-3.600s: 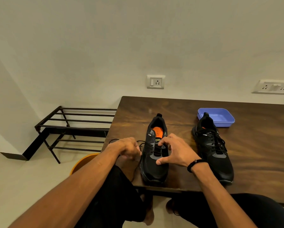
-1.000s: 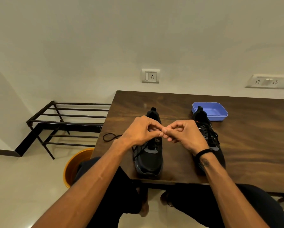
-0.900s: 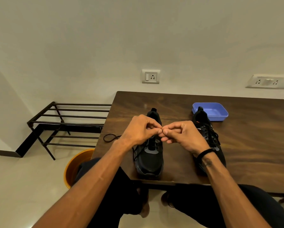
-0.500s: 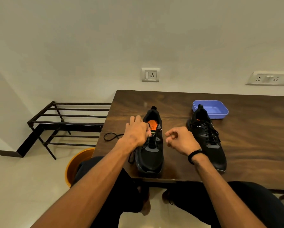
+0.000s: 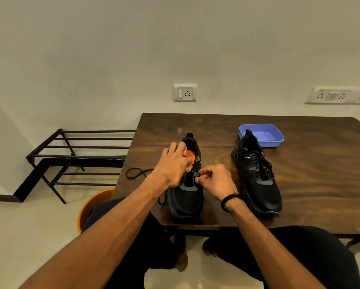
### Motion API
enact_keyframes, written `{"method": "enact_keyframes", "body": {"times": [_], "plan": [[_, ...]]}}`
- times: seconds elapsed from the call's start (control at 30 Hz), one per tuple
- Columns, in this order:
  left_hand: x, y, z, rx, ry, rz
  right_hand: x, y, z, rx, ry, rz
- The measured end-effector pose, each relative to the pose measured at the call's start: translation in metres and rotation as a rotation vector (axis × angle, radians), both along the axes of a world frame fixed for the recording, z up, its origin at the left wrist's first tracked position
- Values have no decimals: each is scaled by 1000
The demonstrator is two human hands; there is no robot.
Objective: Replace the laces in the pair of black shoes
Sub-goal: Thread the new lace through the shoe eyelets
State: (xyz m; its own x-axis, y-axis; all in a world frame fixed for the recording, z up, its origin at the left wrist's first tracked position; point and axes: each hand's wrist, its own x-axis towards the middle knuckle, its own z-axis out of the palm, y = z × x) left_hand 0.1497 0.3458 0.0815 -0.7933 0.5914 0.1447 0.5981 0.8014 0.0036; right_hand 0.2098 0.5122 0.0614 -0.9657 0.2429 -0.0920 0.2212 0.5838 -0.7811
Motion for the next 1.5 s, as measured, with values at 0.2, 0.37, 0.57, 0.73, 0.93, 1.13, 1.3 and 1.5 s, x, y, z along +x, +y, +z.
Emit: {"method": "enact_keyframes", "body": {"times": [0.2,0.37,0.57,0.73,0.93,1.13,1.3,1.5], "plan": [[-2,-3,0,-94,89,-98,2,-3,-3,77,41,15],[-1,1,-1,-192,164,-134,1,-3,-4,90,33,2],[1,4,-3,-235,201,-152,4,-4,-5,94,41,13],[-3,-8,-8,-40,20,-140,4,-3,-4,105,49,21],[-4,-6,-16,43,-21,-85,3,-4,-5,103,49,30],[1,-3,-27,270,-245,161,3,-2,-4,90,51,40],[6,3,-27,436,-397,257,2,-2,-7,81,50,42],[16,12,-34,413,-233,321,5,-4,-13,95,83,13]]}}
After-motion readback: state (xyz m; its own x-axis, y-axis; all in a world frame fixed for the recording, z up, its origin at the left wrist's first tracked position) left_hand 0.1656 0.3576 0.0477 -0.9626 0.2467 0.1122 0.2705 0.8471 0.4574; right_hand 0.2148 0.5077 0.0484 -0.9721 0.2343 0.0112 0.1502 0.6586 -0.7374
